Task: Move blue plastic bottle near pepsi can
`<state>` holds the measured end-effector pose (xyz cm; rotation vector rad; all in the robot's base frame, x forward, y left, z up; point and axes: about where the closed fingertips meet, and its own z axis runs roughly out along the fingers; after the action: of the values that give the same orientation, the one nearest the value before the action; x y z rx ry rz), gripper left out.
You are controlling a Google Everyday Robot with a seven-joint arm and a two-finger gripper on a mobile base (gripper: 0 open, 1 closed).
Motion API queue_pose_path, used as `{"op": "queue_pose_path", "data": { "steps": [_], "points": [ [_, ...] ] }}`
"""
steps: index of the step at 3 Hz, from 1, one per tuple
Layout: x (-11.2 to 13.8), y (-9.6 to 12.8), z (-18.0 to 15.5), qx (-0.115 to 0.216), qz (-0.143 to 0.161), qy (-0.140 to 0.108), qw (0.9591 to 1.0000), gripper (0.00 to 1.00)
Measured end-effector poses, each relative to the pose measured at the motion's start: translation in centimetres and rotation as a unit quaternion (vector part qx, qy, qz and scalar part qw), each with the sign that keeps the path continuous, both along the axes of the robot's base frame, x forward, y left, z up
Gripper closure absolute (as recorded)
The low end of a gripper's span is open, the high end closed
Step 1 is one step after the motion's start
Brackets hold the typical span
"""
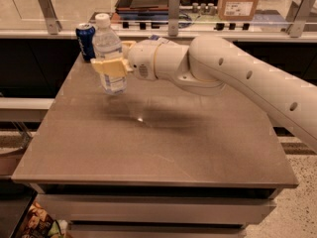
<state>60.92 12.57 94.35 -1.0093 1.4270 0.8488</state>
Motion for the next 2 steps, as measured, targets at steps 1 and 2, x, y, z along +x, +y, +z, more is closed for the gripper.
{"op": "queue_pose_path", "data": {
  "steps": [1, 2],
  "points": [
    [3.3, -0.9, 1.3, -0.012, -0.043, -0.006, 0.9990, 1.00],
    [6.3, -1.4, 2.5, -0.037, -0.082, -0.005, 0.9959, 1.00]
  ]
}}
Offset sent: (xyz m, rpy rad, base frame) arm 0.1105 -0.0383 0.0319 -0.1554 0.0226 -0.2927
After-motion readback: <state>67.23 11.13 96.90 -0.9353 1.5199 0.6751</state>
